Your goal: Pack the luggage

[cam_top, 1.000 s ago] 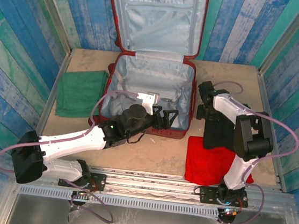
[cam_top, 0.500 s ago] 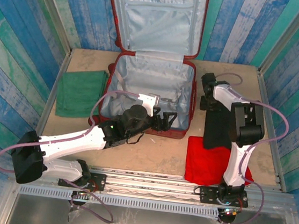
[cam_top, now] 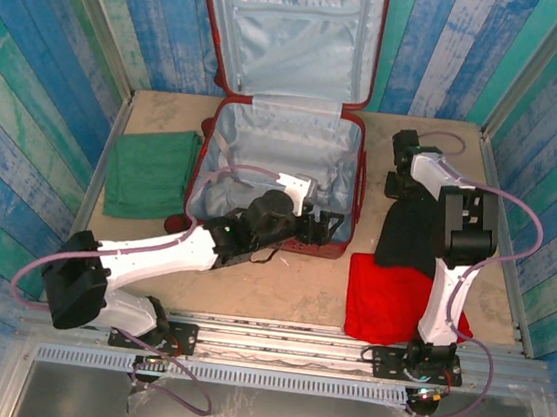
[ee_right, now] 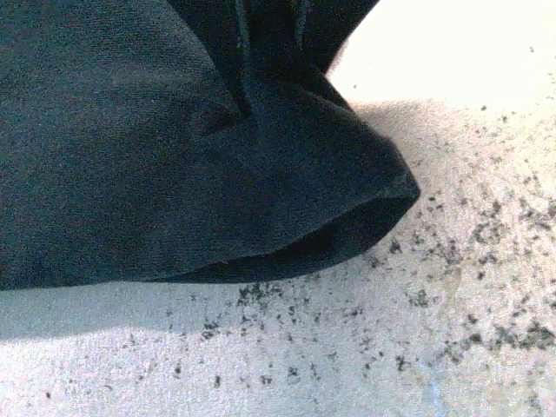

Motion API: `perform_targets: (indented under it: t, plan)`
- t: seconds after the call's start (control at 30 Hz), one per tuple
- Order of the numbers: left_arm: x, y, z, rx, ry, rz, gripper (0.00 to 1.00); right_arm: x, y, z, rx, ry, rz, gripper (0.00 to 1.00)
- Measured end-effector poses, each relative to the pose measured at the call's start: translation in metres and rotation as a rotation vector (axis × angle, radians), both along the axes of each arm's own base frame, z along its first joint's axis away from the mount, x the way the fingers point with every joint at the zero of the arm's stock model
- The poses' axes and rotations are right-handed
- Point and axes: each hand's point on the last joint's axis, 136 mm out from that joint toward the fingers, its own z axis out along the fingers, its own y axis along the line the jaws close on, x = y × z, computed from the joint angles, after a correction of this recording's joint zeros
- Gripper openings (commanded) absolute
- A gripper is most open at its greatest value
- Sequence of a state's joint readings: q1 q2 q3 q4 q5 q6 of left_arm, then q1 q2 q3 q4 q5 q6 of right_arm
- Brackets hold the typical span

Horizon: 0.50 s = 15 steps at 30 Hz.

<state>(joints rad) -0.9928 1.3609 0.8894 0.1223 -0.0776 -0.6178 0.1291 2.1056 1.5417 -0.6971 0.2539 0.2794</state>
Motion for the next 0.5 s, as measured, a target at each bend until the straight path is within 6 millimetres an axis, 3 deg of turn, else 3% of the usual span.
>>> perform_targets:
  t: [0.17,0.43,0.5]
  plan:
    - [0.001,-0.024,-0.002,0.006,0.027,-0.066,0.93,-0.003,0.009,0.013,0.083,-0.031,0.023,0.01]
    - [0.004,-0.075,-0.02,0.011,0.096,-0.209,0.93,-0.009,0.005,0.096,0.216,-0.22,0.026,0.01]
    - [0.006,-0.09,-0.027,0.013,0.112,-0.241,0.93,-0.01,0.005,0.106,0.235,-0.246,0.031,0.01]
